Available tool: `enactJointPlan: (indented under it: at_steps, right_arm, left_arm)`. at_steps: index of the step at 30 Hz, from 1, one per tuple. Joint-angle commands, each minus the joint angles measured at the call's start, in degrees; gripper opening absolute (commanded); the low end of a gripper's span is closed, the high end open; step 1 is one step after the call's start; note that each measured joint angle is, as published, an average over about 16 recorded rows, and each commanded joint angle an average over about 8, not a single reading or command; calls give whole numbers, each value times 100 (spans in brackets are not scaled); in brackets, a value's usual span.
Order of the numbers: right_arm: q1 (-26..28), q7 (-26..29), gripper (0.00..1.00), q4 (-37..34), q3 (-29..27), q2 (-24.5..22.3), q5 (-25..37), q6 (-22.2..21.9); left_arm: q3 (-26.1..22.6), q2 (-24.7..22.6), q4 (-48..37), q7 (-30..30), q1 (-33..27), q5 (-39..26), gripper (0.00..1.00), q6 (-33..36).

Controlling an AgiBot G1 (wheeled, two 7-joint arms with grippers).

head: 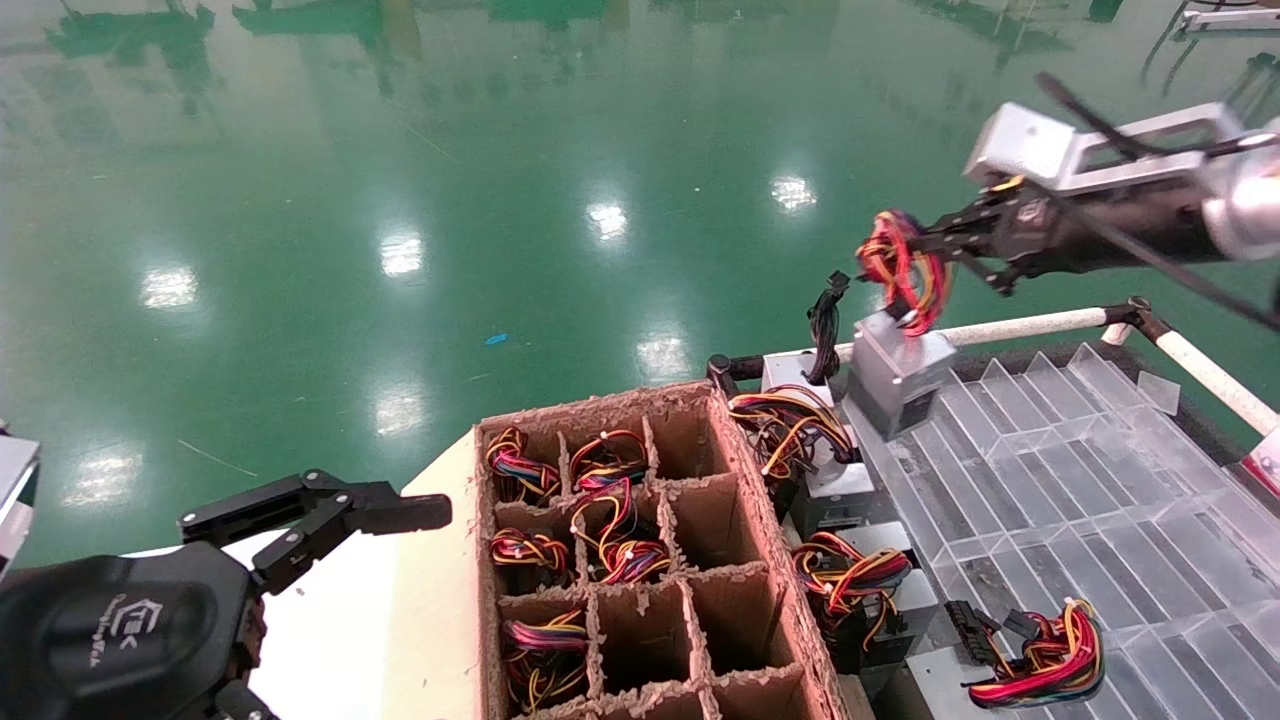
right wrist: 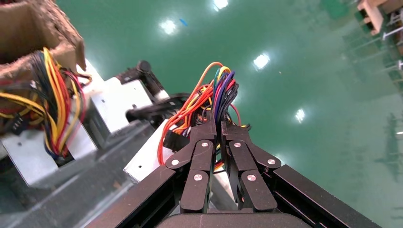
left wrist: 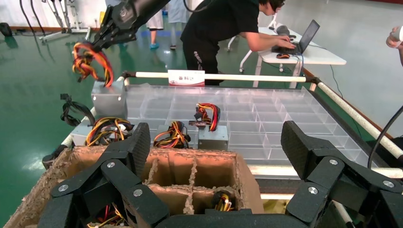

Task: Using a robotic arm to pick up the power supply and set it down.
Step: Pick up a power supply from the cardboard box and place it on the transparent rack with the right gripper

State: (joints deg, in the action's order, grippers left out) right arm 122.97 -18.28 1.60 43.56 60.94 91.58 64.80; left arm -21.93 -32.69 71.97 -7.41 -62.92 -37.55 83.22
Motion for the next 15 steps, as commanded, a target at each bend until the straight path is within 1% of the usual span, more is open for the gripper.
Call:
enactJointPlan:
  at_steps: [1, 8, 15]
  right_arm:
    - [-44, -10, 0, -40, -9, 88, -13, -58]
    - [-156, 30, 0, -123, -28, 292, -41, -190]
    - [-317, 91, 0, -207, -73, 324, -106, -265]
  left_arm:
    - [0, 0, 0, 0, 0, 0, 100, 0]
    - [0, 0, 0, 0, 0, 0, 100, 0]
    - [0, 0, 0, 0, 0, 0, 100, 0]
